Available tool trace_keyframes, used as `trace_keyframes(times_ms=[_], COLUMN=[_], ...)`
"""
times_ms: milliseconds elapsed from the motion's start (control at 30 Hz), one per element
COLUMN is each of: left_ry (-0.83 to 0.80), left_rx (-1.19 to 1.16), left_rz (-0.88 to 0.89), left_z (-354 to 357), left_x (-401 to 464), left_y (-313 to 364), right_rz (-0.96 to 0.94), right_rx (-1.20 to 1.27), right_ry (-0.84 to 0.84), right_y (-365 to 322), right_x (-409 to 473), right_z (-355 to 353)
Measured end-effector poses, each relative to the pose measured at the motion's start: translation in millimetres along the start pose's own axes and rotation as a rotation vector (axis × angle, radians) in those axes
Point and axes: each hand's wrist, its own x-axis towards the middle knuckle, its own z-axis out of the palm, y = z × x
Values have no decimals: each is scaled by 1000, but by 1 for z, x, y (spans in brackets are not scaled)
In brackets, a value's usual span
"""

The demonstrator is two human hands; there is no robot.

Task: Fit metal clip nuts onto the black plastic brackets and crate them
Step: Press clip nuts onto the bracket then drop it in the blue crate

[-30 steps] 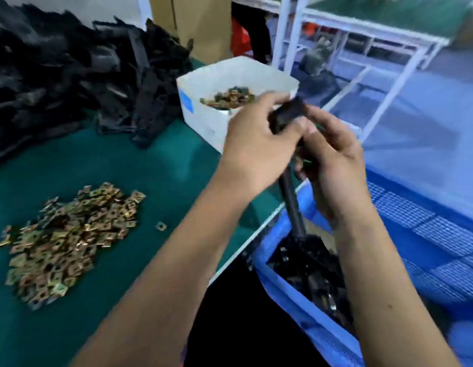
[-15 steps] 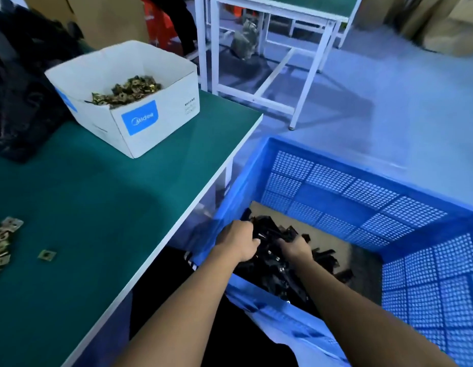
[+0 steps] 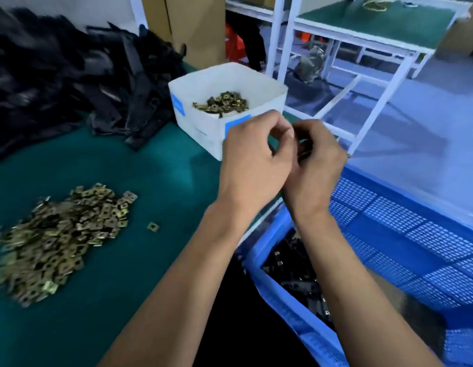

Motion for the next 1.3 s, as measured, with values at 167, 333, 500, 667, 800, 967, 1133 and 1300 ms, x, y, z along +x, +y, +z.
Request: trace_keyframes(times_ms=[167,333,500,667,800,967,1133,1300], left_ry=[193,377,608,803,805,872,664,861], left_rx=[292,558,710,568,496,77,-874,-1149], left_rz=[-101,-324,-476,-594,-591,-687,-755,-522], left_z=[-130,-252,-336,-355,-357,-361,-376,-390], left_x=[-18,-75,-126,-131,-129,-126,-122,-128], left_y=[-45,-93,-130,-149,-155,-154,-142,-142], right_rz=[-131,-336,-707,-1032,-1073,-969,-713,-591], right_rx=[114,122,-75,-268,-264,24,830,950], right_ry=[-517,-896,-1058,-1059,-987,-770,-612,-1211], right_y=[-99,-184,-247,-272,-280,-299,-322,-290], right_x=[-33,-86,-135,-137,-140,-128,-118,-135], right_z=[78,155,235,293,307,285,238,216])
